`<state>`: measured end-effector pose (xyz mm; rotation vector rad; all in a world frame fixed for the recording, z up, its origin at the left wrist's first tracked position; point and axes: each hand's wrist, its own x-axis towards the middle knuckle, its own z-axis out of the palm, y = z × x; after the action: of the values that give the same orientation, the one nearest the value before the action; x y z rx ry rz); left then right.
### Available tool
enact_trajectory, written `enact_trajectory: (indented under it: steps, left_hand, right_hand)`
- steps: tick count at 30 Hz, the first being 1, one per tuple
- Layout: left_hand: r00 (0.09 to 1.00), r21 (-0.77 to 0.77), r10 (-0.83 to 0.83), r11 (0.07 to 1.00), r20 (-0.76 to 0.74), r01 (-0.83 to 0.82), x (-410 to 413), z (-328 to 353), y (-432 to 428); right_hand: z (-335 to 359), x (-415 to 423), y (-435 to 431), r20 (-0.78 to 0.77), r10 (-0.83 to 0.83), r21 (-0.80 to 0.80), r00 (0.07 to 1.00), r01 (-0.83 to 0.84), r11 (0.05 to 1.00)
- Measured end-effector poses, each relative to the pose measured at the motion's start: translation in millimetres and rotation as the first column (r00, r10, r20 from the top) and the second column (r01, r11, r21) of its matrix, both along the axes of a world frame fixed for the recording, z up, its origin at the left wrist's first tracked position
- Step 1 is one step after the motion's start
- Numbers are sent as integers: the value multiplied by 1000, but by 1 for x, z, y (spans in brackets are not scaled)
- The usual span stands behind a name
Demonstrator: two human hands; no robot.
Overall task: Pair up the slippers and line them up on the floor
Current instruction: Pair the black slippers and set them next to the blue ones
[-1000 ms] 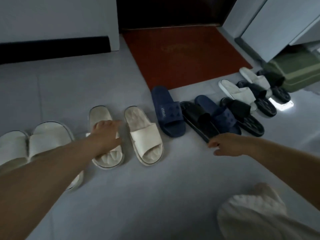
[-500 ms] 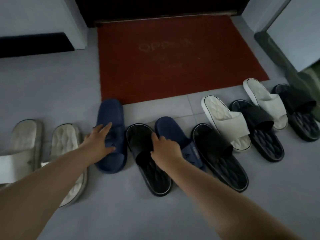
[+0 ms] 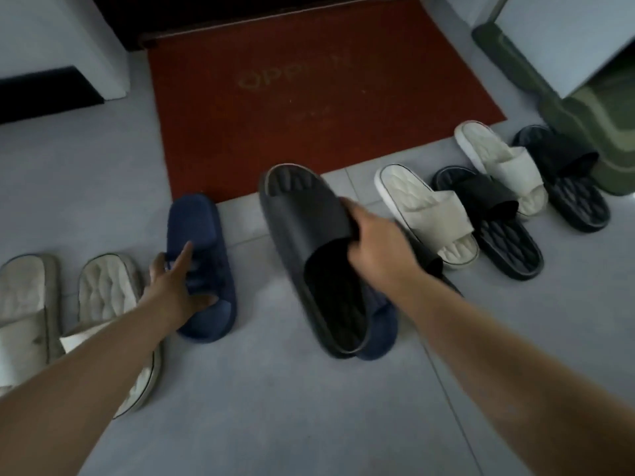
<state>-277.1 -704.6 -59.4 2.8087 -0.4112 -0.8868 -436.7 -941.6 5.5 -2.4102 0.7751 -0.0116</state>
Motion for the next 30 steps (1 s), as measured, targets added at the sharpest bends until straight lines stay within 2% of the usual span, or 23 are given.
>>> enact_trajectory:
  steps: [3, 5, 9, 11, 14, 16, 18, 20, 21, 23, 24, 27, 30]
  left_hand:
    - [997, 12, -57, 998, 59, 56, -10, -6, -12]
    - [987, -35, -131, 990, 90, 135, -17, -11, -27]
    - [990, -88, -140, 986, 27, 141, -33, -14, -63]
    - [994, -28, -106, 994, 36, 107, -36, -11, -75]
    - [978, 96, -110, 991, 174, 95, -48, 1, -93]
    - [928, 29, -236, 971, 289, 238, -73, 12, -117]
    - [838, -99, -432, 868, 332, 487, -107, 19, -151]
    - [789, -207, -569, 764, 229, 611, -145, 17, -186]
    - [794, -233, -595, 760, 125, 607, -161, 14, -202]
    - [832, -218, -551, 823, -74, 525, -185, 7, -228]
    - [855, -178, -506, 857, -115, 484, -195, 0, -238]
    - [921, -84, -379, 924, -92, 372, -203, -19, -254]
    - [932, -136, -350, 932, -96, 336, -193, -18, -246]
  right_hand:
    - [11, -57, -36, -132, -108, -131, 985, 90, 987]
    - [13, -98, -57, -222, -228, -241, 948, 173, 955]
    - [7, -171, -82, -283, -436, -307, 855, 350, 885]
    - [-2, -194, -88, -312, -451, -322, 836, 354, 878]
    - [-15, -206, -97, -334, -437, -320, 835, 335, 886]
    - [-20, -206, -103, -325, -448, -333, 833, 343, 879]
    - [-22, -203, -110, -308, -467, -350, 829, 358, 866]
    - [-25, -201, -118, -279, -473, -373, 835, 360, 855]
    - [-26, -200, -120, -273, -475, -379, 837, 360, 852]
    - [-26, -196, -122, -264, -475, -375, 840, 364, 853]
    - [-28, -196, -124, -258, -472, -374, 843, 364, 853]
    - [-26, -197, -124, -249, -467, -374, 848, 361, 854]
    - [-12, -195, -121, -204, -440, -387, 875, 340, 857]
